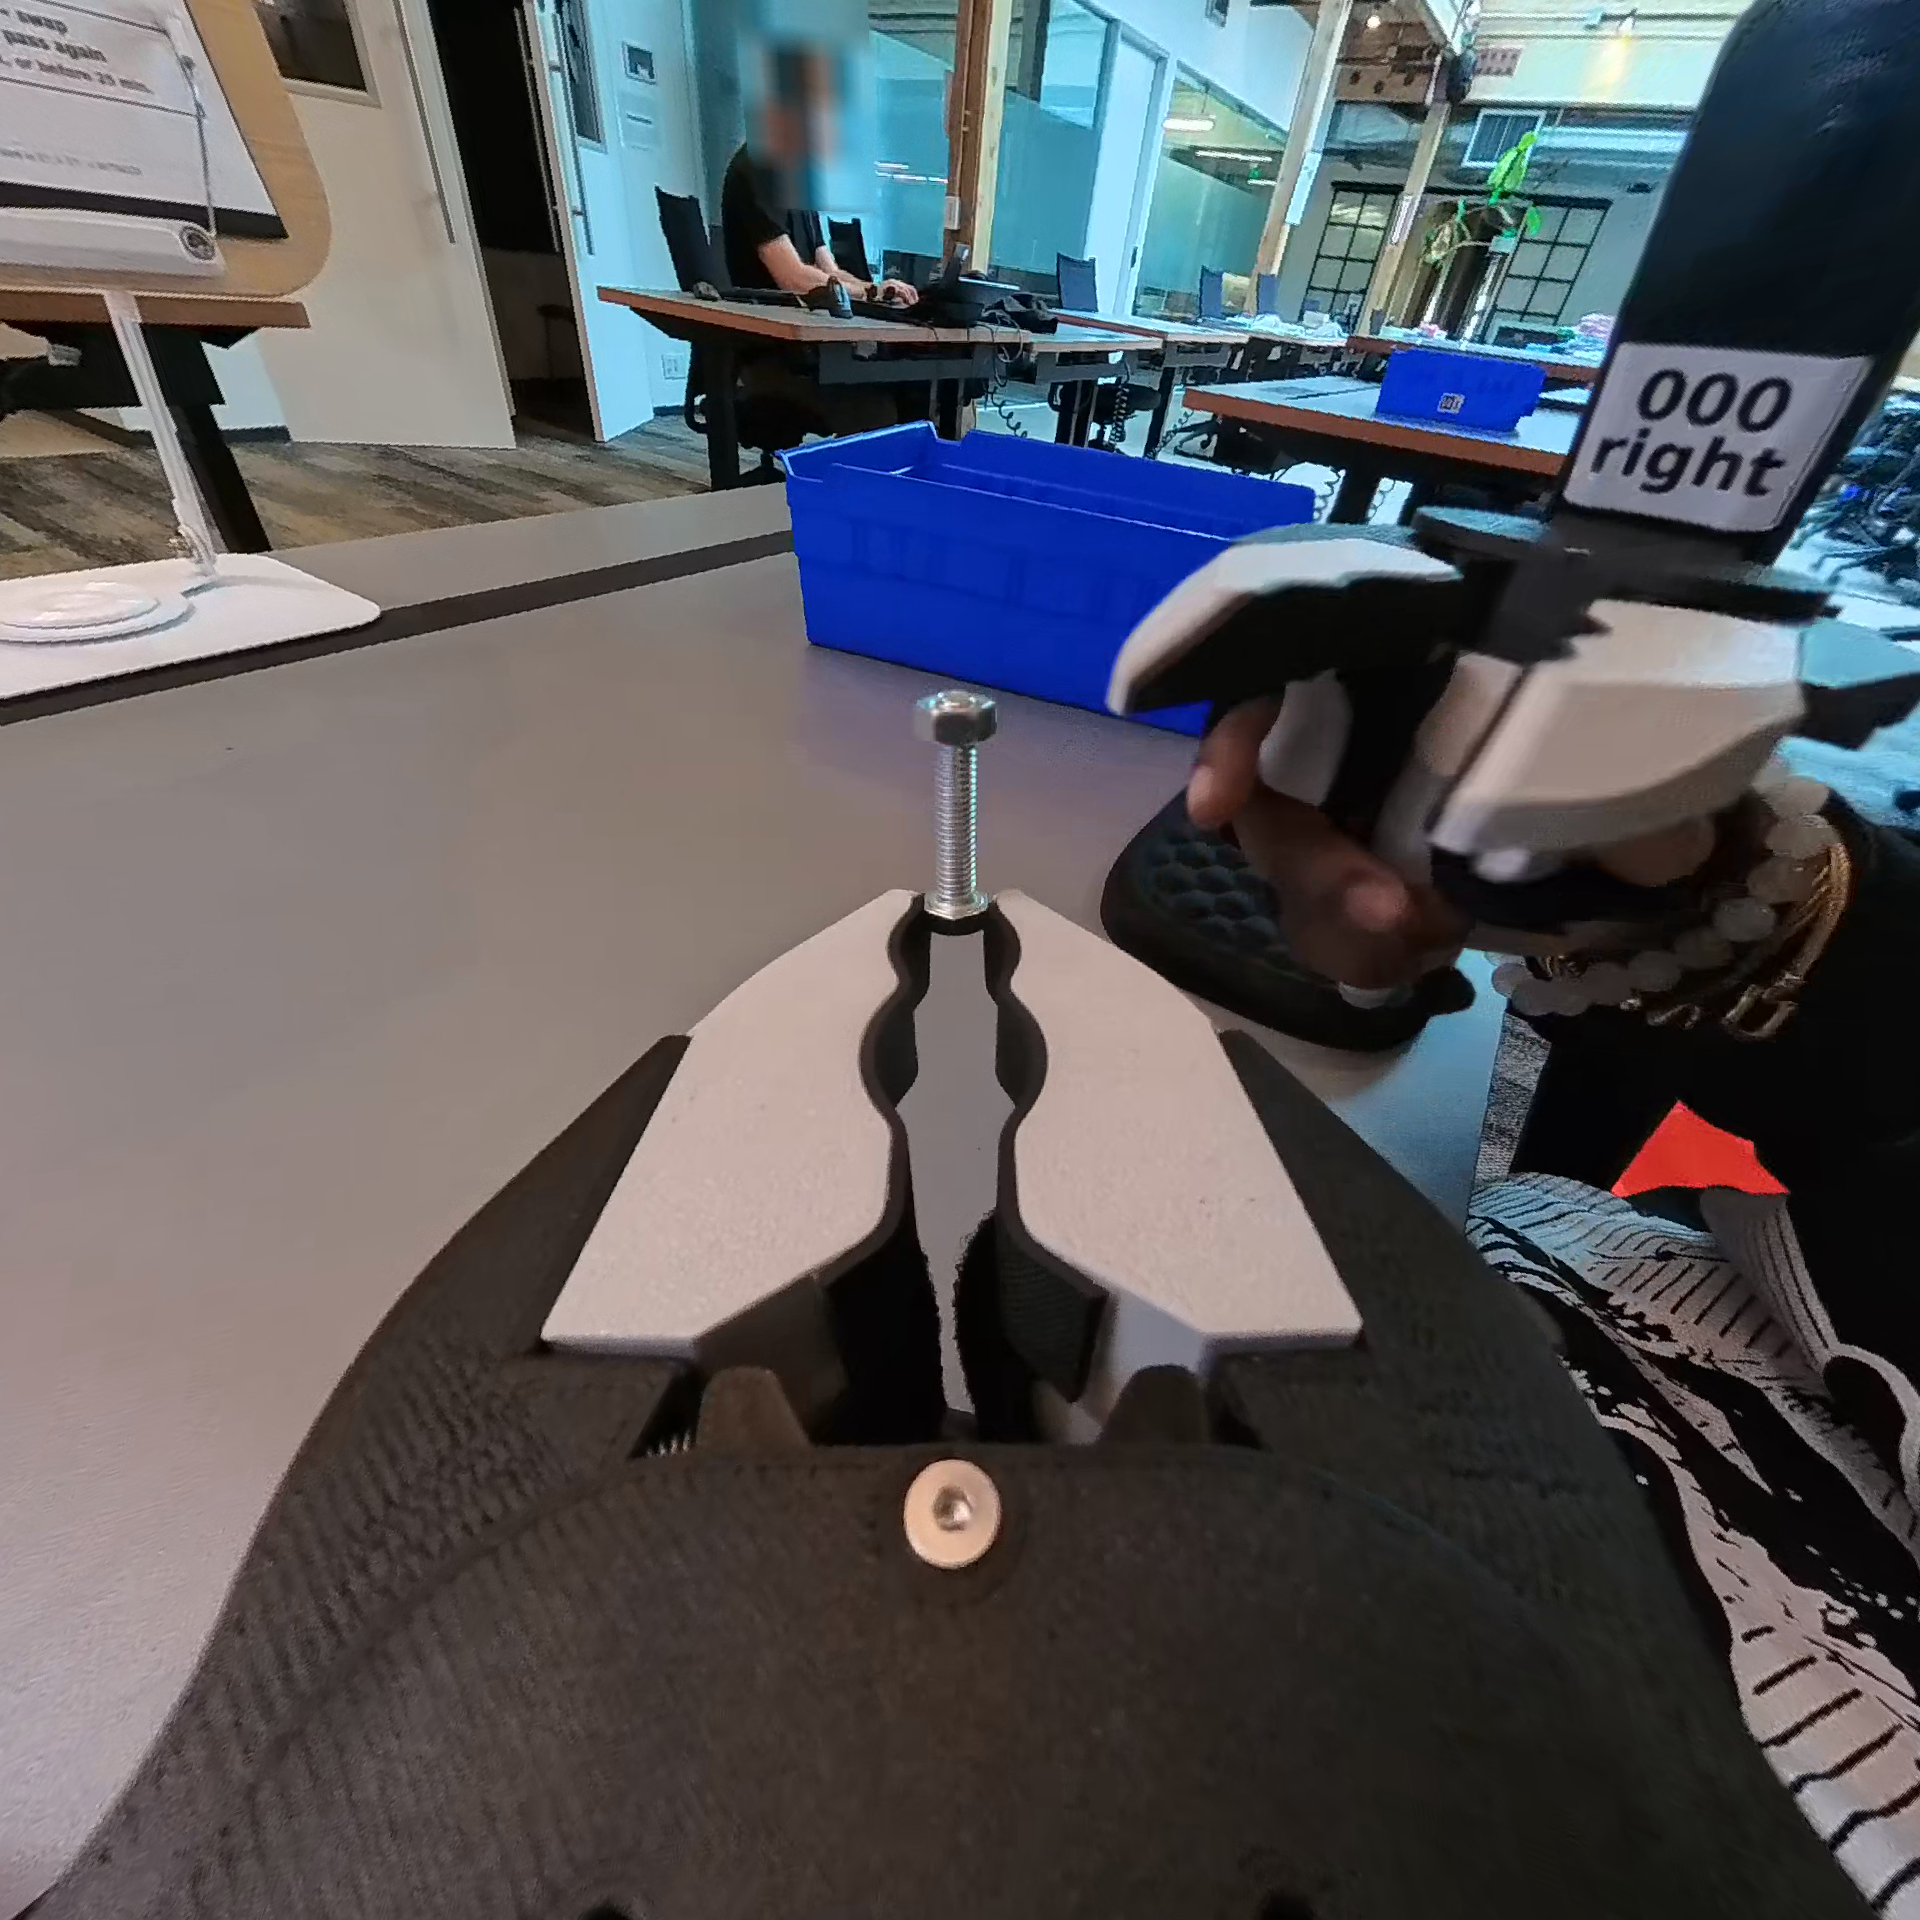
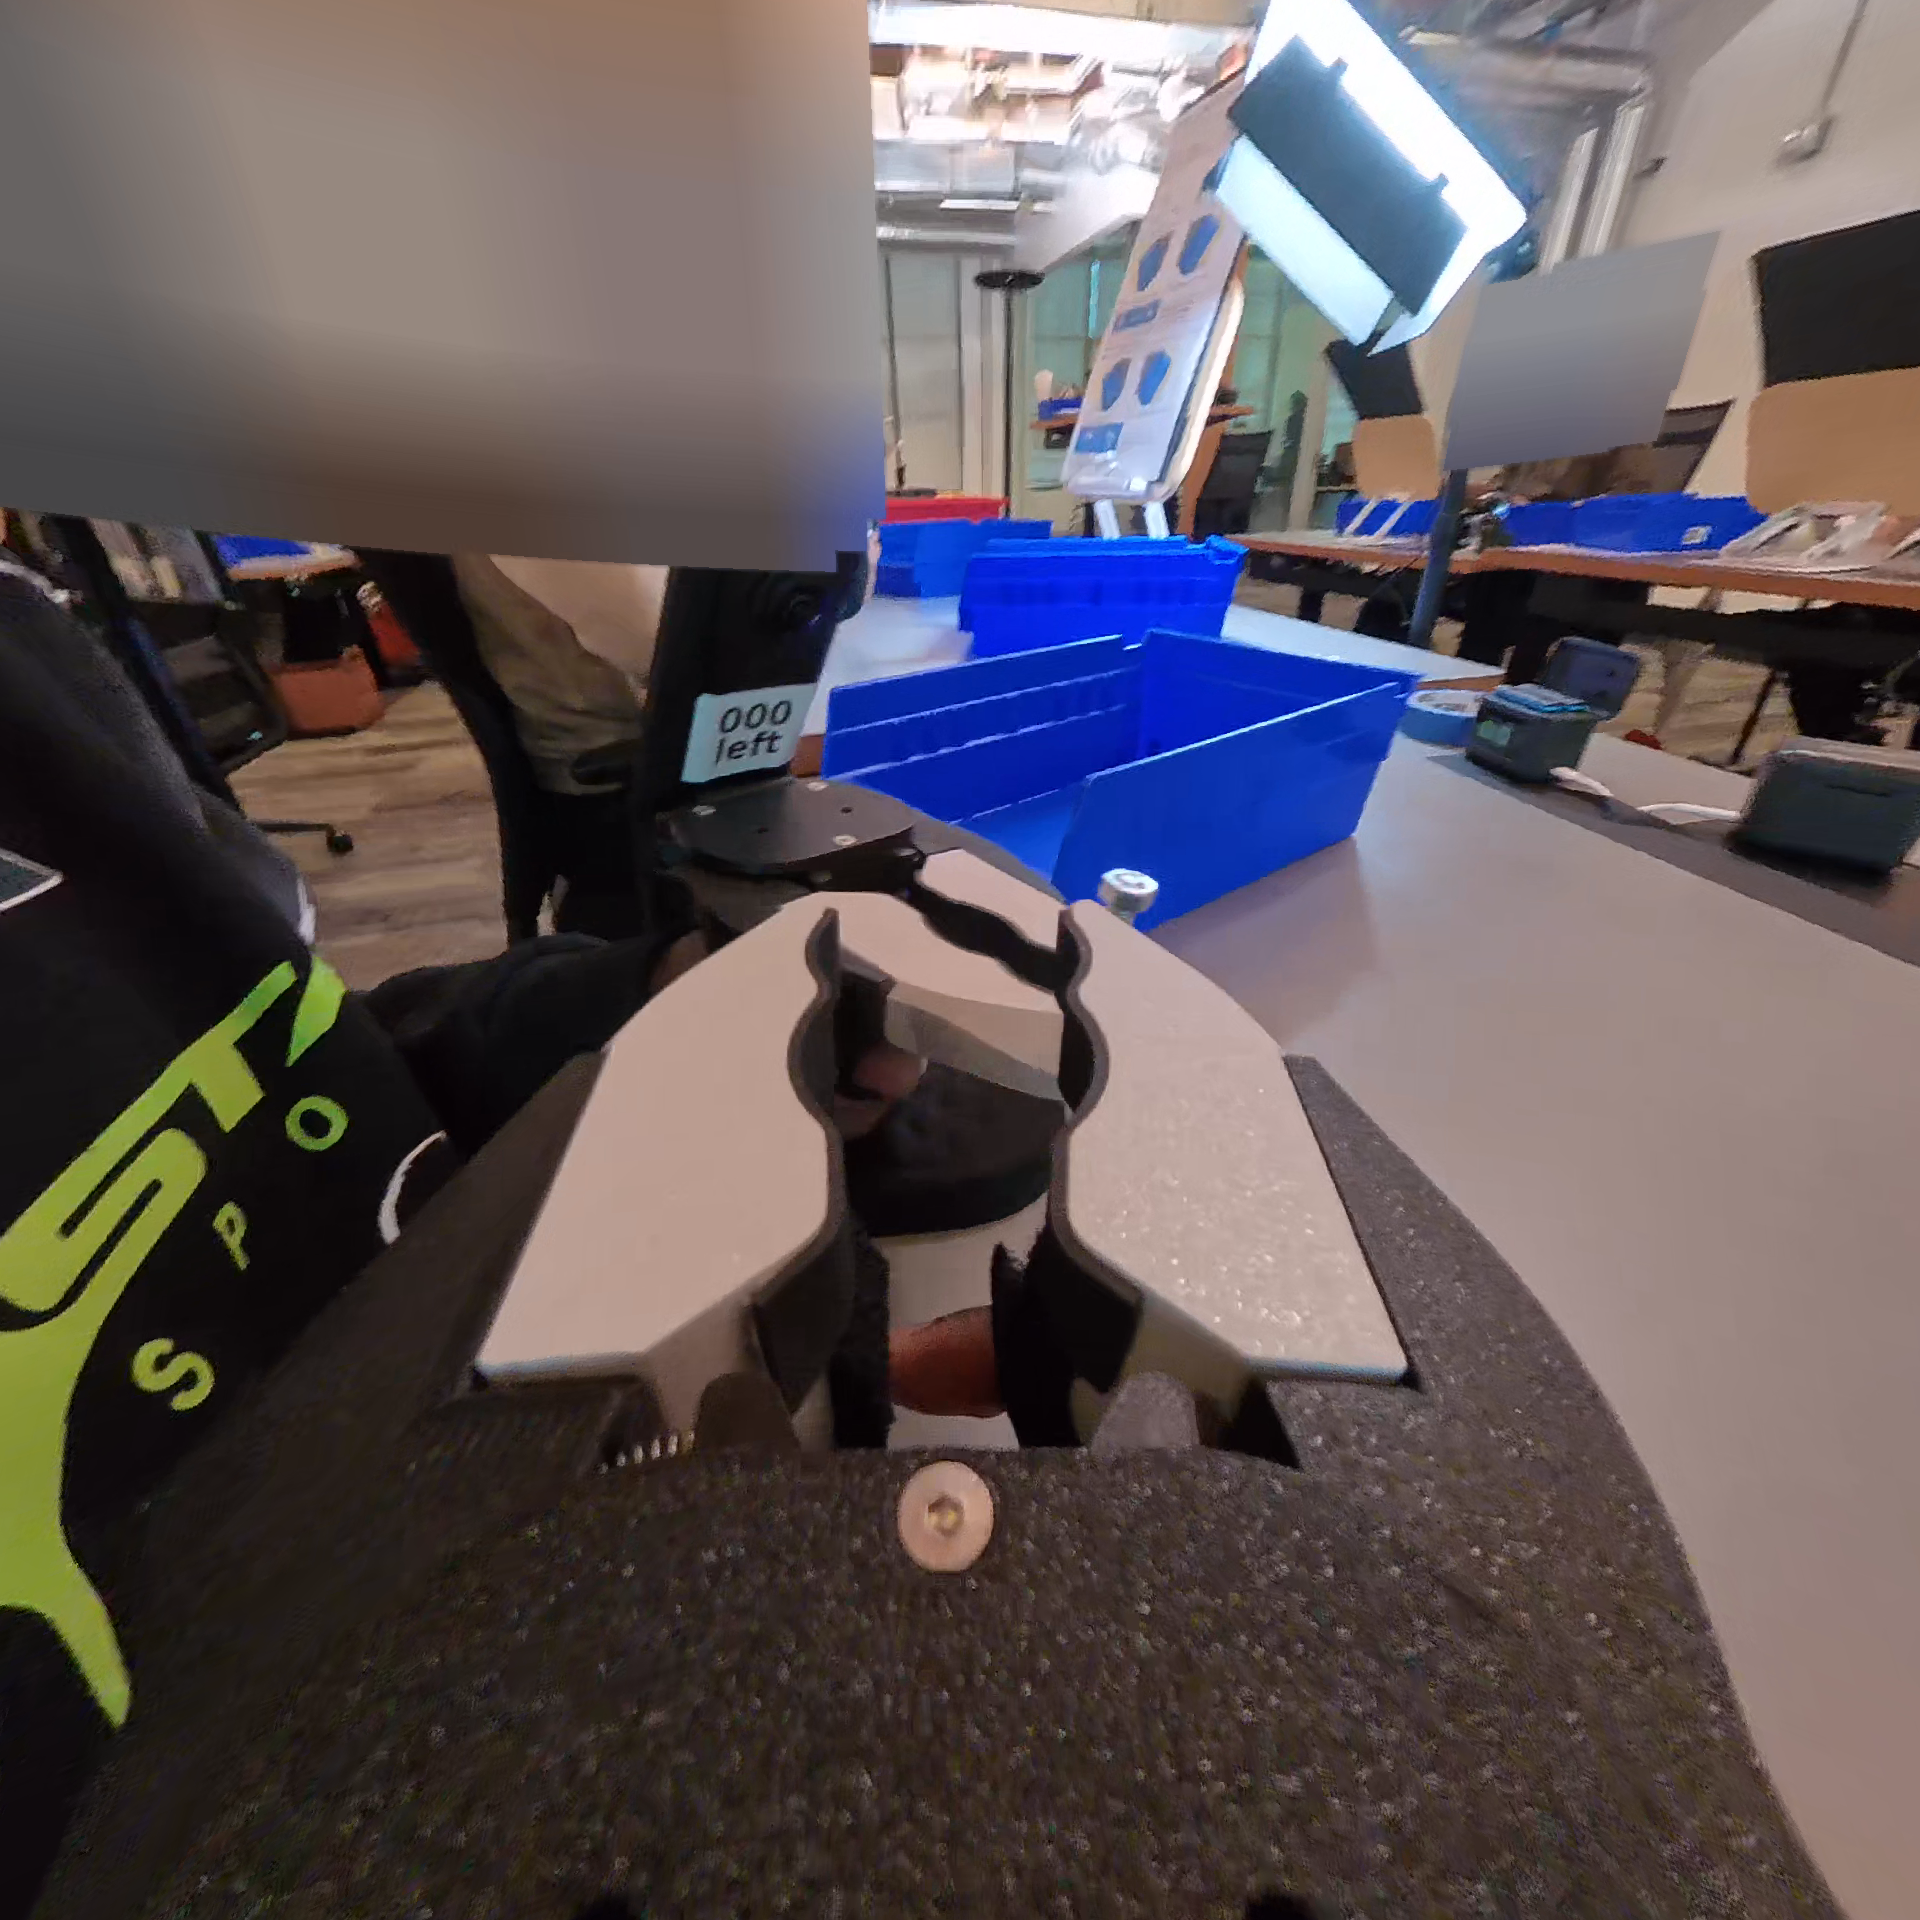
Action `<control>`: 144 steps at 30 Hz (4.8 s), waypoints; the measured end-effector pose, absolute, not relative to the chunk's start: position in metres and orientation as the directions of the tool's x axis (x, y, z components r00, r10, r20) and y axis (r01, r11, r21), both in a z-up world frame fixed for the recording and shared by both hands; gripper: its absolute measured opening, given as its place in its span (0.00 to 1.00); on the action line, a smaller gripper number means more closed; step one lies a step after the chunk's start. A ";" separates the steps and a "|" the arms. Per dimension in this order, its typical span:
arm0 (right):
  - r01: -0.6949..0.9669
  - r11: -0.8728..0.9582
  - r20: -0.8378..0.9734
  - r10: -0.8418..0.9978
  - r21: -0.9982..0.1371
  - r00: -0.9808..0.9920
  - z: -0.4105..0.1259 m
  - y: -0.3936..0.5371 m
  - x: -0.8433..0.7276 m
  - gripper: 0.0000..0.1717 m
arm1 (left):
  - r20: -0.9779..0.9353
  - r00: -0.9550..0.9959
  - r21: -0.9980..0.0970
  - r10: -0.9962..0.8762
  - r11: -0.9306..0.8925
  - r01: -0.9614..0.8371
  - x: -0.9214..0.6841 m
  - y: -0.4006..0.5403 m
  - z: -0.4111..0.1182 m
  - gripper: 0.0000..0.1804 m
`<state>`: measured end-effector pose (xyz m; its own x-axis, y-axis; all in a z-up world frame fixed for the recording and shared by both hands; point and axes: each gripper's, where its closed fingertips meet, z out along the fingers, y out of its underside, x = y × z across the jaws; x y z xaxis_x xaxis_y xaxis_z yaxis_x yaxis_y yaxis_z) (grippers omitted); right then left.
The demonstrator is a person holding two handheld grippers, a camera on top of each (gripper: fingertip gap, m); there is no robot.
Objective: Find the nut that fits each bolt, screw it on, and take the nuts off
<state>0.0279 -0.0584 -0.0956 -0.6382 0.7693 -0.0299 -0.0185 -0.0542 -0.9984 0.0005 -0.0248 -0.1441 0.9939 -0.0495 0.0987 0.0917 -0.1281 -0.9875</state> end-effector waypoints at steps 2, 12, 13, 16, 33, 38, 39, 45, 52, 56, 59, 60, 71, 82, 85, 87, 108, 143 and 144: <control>-0.016 -0.078 -0.052 0.784 -0.997 -0.618 -0.095 -0.053 0.020 0.27 | 0.091 0.994 -0.988 -0.055 -0.132 0.084 0.002 -0.024 -0.144 0.05; 0.090 -0.079 -0.120 0.709 -0.993 -0.695 -0.103 -0.079 -0.015 0.39 | 0.074 0.994 -0.988 -0.075 -0.143 0.063 0.006 -0.024 -0.146 0.05; 0.089 -0.073 -0.114 0.706 -0.993 -0.699 -0.103 -0.081 -0.014 0.38 | 0.077 0.994 -0.988 -0.072 -0.142 0.066 0.005 -0.024 -0.146 0.05; 0.067 -0.076 -0.101 0.724 -0.995 -0.682 -0.102 -0.077 -0.008 0.37 | 0.087 0.994 -0.987 -0.062 -0.140 0.077 0.003 -0.024 -0.146 0.05; 0.034 -0.150 -0.136 0.752 -0.988 -0.645 -0.099 -0.065 -0.012 0.35 | 0.081 0.994 -0.986 -0.066 -0.149 0.071 0.004 -0.023 -0.147 0.05; 0.056 -0.137 -0.138 0.727 -0.989 -0.672 -0.102 -0.075 -0.016 0.34 | 0.081 0.994 -0.986 -0.069 -0.149 0.070 0.005 -0.023 -0.147 0.05; 0.056 -0.137 -0.139 0.727 -0.989 -0.673 -0.103 -0.075 -0.015 0.33 | 0.081 0.994 -0.986 -0.068 -0.149 0.071 0.005 -0.023 -0.147 0.05; 0.048 -0.154 -0.148 0.746 -0.987 -0.649 -0.104 -0.065 -0.004 0.31 | 0.091 0.995 -0.985 -0.051 -0.149 0.083 0.002 -0.023 -0.148 0.05; 0.032 -0.212 -0.182 0.742 -0.977 -0.645 -0.101 -0.047 0.019 0.11 | 0.098 0.994 -0.984 -0.045 -0.152 0.091 0.001 -0.023 -0.148 0.05; 0.035 -0.233 -0.204 0.757 -0.972 -0.621 -0.103 -0.048 0.003 0.27 | 0.086 0.995 -0.985 -0.054 -0.155 0.077 0.003 -0.023 -0.149 0.05; 0.071 -0.206 -0.202 0.735 -0.976 -0.647 -0.108 -0.061 -0.006 0.34 | 0.082 0.995 -0.985 -0.059 -0.159 0.072 0.004 -0.023 -0.149 0.05; 0.073 -0.197 -0.196 0.730 -0.978 -0.655 -0.109 -0.065 -0.009 0.34 | 0.080 0.995 -0.985 -0.060 -0.160 0.070 0.004 -0.023 -0.149 0.05; 0.056 -0.163 -0.160 0.747 -0.985 -0.645 -0.107 -0.053 0.008 0.18 | 0.103 0.994 -0.983 -0.032 -0.155 0.097 -0.001 -0.023 -0.149 0.05; 0.070 -0.169 -0.174 0.746 -0.983 -0.643 -0.111 -0.059 -0.011 0.35 | 0.089 0.995 -0.982 -0.051 -0.169 0.079 0.003 -0.022 -0.151 0.05; 0.062 -0.142 -0.147 0.730 -0.988 -0.668 -0.111 -0.068 -0.013 0.35 | 0.084 0.995 -0.982 -0.051 -0.176 0.074 0.003 -0.022 -0.152 0.05; 0.054 -0.122 -0.127 0.730 -0.991 -0.671 -0.109 -0.069 -0.010 0.33 | 0.088 0.995 -0.982 -0.043 -0.173 0.079 0.002 -0.022 -0.152 0.05; 0.164 0.065 -0.047 0.798 -0.984 -0.600 -0.110 -0.039 -0.003 0.03 | 0.024 0.999 -0.979 -0.042 -0.204 0.015 0.006 -0.019 -0.156 0.05; 0.544 -0.289 0.038 0.858 -0.788 0.512 -0.203 0.444 0.080 0.04 | 0.077 0.997 -0.973 -0.019 -0.222 0.071 -0.003 -0.016 -0.155 0.27; 0.553 -0.289 0.043 0.859 -0.782 0.510 -0.203 0.443 0.080 0.06 | 0.072 0.997 -0.973 -0.017 -0.219 0.067 -0.002 -0.017 -0.154 0.27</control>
